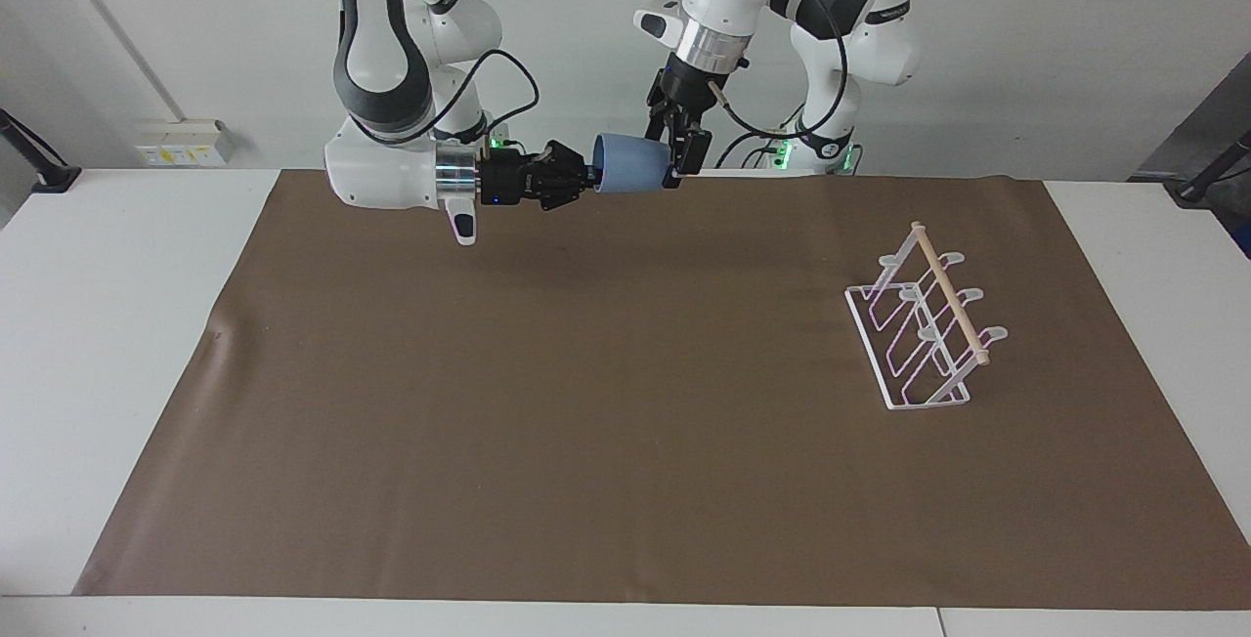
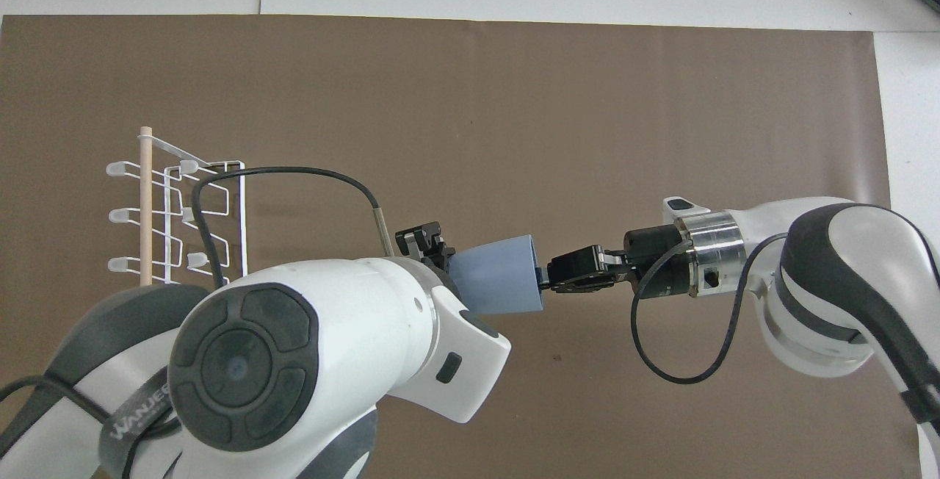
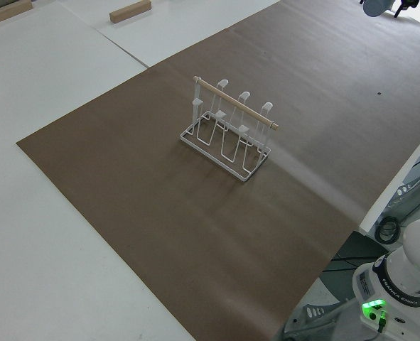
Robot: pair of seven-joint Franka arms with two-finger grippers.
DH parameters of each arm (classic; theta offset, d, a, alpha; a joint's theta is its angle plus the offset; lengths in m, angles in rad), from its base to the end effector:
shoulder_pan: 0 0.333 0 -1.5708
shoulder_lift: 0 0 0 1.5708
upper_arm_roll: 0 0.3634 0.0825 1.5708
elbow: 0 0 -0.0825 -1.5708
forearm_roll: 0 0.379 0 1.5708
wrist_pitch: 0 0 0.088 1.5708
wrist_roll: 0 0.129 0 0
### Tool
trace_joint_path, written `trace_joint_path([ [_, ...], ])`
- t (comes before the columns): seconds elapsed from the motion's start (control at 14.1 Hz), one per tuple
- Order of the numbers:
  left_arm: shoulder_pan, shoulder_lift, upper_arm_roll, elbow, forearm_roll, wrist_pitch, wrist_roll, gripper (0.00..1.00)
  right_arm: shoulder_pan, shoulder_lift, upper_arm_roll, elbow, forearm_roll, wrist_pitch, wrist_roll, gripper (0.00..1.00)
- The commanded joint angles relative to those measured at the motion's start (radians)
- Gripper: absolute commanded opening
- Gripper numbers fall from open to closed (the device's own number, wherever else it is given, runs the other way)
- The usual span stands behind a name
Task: Hang cup on cup holder
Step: 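Grasp the cup bottom with the left gripper from the right gripper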
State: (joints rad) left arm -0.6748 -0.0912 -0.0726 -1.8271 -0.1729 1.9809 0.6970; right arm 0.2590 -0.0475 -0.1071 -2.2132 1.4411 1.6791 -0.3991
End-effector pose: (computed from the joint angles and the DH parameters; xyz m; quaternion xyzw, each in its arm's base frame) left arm 0.3950 -0.3879 0.6187 0.7582 -0.6356 0.1197 0.0825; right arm 0.4772 0.1914 0.4867 -0.7620 0.0203 0.1038 0.6389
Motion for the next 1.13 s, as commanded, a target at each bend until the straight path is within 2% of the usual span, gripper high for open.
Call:
trace_joint_path([
  [0.0, -0.011, -0.028, -0.009, -0.040, 0.007, 0.044, -0.033, 1.00, 0.008, -0.026, 0.000, -0.017, 0.039, 0.031, 0.014, 0.00],
  [0.64, -0.017, -0.025, -0.015, -0.040, 0.007, 0.107, -0.100, 1.00, 0.005, -0.026, 0.000, -0.017, 0.039, 0.030, 0.016, 0.00],
  [0.71, -0.017, -0.025, -0.015, -0.040, 0.007, 0.107, -0.100, 0.94, 0.005, -0.026, 0.000, -0.017, 0.039, 0.028, 0.016, 0.00],
  [0.78, -0.017, -0.025, -0.015, -0.040, 0.007, 0.107, -0.100, 0.75, 0.005, -0.026, 0.000, -0.017, 0.041, 0.028, 0.016, 0.00],
  [0.85, -0.017, -0.025, -0.015, -0.040, 0.007, 0.107, -0.100, 0.48, 0.005, -0.026, -0.002, -0.017, 0.041, 0.030, 0.016, 0.00],
  [0.92, -0.017, -0.025, -0.015, -0.041, 0.007, 0.107, -0.108, 0.00, 0.005, -0.026, 0.000, -0.017, 0.041, 0.030, 0.016, 0.00],
  [1.06, -0.019, -0.027, -0.015, -0.043, 0.007, 0.104, -0.158, 0.00, 0.005, -0.026, 0.000, -0.017, 0.041, 0.028, 0.016, 0.00],
])
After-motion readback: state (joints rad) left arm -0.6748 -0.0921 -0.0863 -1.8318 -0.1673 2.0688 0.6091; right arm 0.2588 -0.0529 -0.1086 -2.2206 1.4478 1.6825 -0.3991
